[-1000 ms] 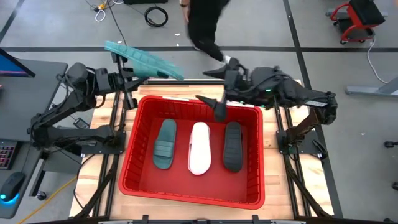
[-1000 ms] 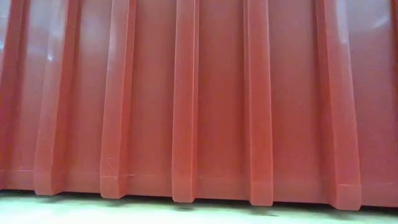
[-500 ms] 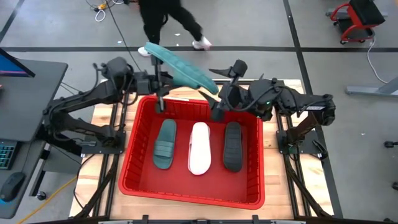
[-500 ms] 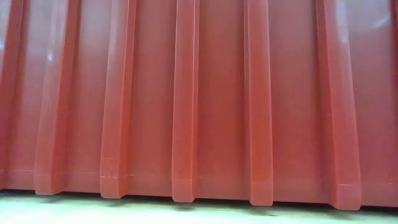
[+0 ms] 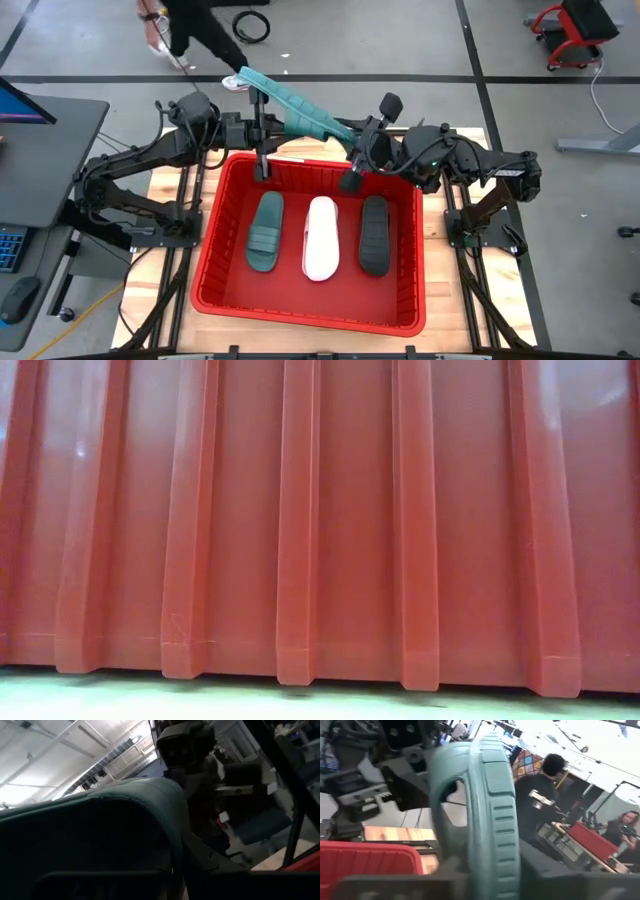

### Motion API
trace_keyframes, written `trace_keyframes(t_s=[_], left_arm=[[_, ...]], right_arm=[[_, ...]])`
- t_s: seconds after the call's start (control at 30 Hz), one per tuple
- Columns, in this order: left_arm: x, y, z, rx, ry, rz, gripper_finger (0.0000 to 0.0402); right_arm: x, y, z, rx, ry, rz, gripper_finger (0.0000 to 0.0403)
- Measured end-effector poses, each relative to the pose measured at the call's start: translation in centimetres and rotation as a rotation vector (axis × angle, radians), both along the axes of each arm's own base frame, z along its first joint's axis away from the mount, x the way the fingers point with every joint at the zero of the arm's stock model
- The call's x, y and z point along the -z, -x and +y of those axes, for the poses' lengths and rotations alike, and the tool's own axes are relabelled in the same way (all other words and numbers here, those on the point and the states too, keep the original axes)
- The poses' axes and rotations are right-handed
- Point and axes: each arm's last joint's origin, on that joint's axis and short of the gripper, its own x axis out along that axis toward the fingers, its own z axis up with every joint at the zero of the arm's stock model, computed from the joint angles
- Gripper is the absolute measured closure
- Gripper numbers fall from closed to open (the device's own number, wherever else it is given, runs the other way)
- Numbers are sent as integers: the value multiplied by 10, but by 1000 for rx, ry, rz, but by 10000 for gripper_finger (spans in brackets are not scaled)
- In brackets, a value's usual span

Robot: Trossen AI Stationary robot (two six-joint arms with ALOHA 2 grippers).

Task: Pick and place slides into bin
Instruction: Stack the green slide on top of the green slide in the red bin

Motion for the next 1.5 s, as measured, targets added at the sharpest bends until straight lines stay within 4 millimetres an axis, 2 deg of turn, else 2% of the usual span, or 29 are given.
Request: trace_keyframes(t_s=[0.07, 0.1, 0.2, 0.27, 0.43, 0.63, 0.8, 0.87, 1.03, 1.23, 1.33, 1.5], left_arm=[[0, 0, 0, 5, 28, 8, 368], [1, 0, 0, 8, 40, 14, 369], [1, 0, 0, 18, 95, 28, 365], [2, 2, 0, 24, 130, 46, 348], [4, 11, -1, -29, 209, 116, 269], [4, 43, -3, -170, 303, 216, 171], [1, 84, -4, -305, 382, 253, 124], [-1, 99, -5, -353, 410, 248, 116], [-6, 133, -13, -404, 466, 206, 117], [-11, 159, -20, -440, 483, 144, 126], [-10, 169, -22, -484, 498, 128, 126], [-5, 180, -26, -514, 577, 146, 127]], right_arm=[[0, 0, -1, 8, 0, 0, 353], [0, 0, -1, 9, 1, 3, 365], [1, 0, -2, 31, 2, 5, 365], [1, 1, 0, 52, 4, 7, 365], [2, 4, 11, 98, 17, 14, 365], [3, 9, 25, 153, 42, 31, 365], [3, 9, 39, 120, 32, 14, 365], [4, 6, 47, 89, 23, -3, 365], [15, -19, 67, 46, 8, -11, 365], [12, -45, 90, 52, -12, -14, 365], [30, -54, 100, 47, -66, -12, 365], [69, -70, 108, 29, -285, 28, 365]])
